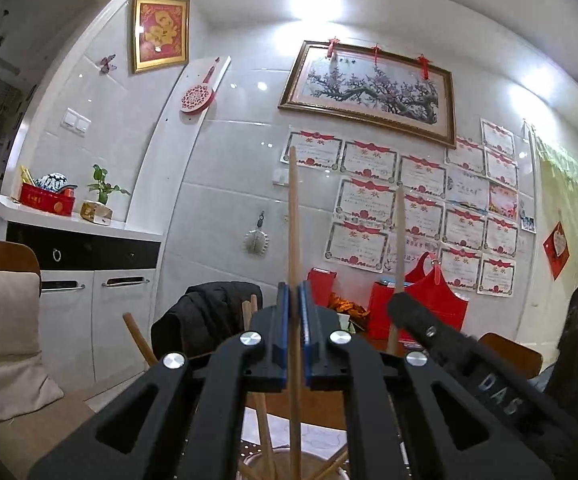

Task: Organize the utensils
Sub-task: 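Lower the chopsticks into the pink cup and open both grippers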

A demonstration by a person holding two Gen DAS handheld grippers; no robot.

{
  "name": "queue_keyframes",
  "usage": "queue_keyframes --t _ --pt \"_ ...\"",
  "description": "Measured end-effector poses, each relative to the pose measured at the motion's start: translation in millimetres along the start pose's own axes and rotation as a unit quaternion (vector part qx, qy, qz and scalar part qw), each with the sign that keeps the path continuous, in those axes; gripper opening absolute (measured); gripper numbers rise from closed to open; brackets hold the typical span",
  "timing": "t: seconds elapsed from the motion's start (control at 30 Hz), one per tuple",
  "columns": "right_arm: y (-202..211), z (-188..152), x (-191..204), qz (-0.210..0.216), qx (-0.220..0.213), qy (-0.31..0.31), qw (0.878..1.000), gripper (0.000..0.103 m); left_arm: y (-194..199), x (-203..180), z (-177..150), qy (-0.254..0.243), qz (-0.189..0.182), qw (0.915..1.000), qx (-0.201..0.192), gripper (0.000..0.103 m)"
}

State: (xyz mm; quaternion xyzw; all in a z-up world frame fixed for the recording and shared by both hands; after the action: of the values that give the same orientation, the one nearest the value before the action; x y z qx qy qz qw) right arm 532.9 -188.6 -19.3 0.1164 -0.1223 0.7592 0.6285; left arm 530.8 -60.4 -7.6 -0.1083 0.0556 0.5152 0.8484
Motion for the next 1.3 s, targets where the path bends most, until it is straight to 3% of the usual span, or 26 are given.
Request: queue_keyframes --t 0.37,0.77,0.83,0.87,0.9,1.07,1.3 --pt "-3.8 4.5 -4.3 -0.002 -0.012 -0.012 1.0 0.007 -7.8 0.9 -25.0 -0.001 0.0 0.9997 0.025 0.006" --pt "-1.6 6.1 0.3 0.003 -0.012 -0.006 1.0 0.007 -1.5 10.8 -30.9 0.014 0.015 0.9987 0.046 0.006" --pt "1.2 11.5 -1.1 0.003 -0.022 -0.012 1.0 0.007 1.4 12.0 -28.1 0.02 0.015 0.9987 0.044 0.01" --pt "0.8 11.4 -1.3 0.003 -0.021 -0.013 1.0 0.007 2.3 13.0 -27.0 0.024 0.015 0.9986 0.044 0.019" --pt "-0.1 10.5 -1.8 0.001 -0.02 -0.013 1.0 0.007 4.1 14.5 -25.4 0.027 0.018 0.9986 0.043 0.021" --pt "-6.9 -2.2 -1.2 -0.001 -0.004 -0.004 1.0 0.007 12.4 16.6 -18.8 0.022 0.032 0.9985 0.04 0.021" --pt "-5.4 -15.4 2.9 -0.002 0.024 0.01 1.0 0.007 18.2 20.6 -13.3 -0.004 0.062 0.9958 0.067 0.027"
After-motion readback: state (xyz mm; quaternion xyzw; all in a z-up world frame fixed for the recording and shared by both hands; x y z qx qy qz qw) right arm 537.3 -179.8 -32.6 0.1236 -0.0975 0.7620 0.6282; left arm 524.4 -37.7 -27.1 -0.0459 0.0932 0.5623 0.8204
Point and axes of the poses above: each gripper's, at about its wrist camera, not at the fingertips, and y roughly against the way its jaws point, x to its left, z to its top, the point moved 9 cm from there along -y, roughly the way its jaws point, and after that the axes turned 14 degrees about -z, right-handed, at the moved point
